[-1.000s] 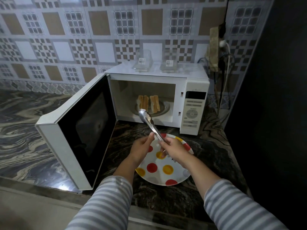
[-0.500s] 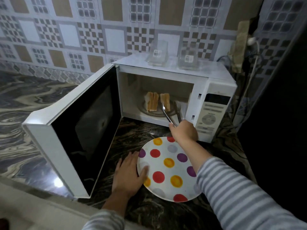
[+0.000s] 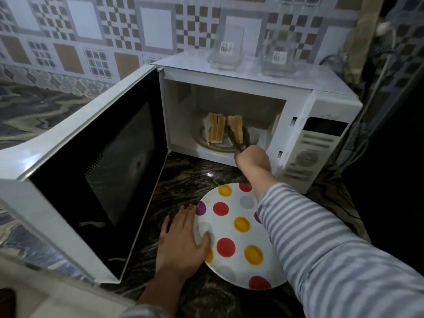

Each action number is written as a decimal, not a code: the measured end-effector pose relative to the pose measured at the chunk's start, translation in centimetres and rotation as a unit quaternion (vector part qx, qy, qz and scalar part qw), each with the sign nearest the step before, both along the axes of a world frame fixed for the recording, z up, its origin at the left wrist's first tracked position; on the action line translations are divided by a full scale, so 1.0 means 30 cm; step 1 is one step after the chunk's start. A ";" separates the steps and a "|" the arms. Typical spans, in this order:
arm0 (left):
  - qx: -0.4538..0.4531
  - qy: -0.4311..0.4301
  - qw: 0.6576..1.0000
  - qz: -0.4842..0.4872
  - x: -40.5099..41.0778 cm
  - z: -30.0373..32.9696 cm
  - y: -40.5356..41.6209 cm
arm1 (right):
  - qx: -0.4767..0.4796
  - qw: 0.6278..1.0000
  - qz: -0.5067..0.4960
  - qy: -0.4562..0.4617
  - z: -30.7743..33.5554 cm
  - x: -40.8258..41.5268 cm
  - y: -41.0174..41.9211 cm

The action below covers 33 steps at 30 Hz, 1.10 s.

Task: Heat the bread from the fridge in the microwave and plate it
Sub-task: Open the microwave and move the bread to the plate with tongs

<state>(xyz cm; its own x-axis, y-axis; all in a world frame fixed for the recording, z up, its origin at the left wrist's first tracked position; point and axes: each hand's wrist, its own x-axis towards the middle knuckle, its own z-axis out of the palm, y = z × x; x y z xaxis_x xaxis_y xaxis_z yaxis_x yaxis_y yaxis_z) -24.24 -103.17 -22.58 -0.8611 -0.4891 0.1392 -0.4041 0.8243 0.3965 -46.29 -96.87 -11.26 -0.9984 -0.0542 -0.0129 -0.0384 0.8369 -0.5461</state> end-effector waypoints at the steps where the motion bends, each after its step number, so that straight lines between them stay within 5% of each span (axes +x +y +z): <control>1: -0.002 -0.003 1.000 -0.001 0.001 0.001 0.000 | 0.001 1.000 -0.001 -0.003 0.003 -0.008 -0.007; 15: -0.015 -0.008 1.000 -0.006 0.000 -0.001 0.004 | -0.060 0.998 -0.023 -0.005 -0.022 0.012 0.025; 33: -0.016 -0.058 0.998 -0.016 0.008 0.016 0.015 | -0.117 0.991 0.057 0.013 -0.123 0.487 0.552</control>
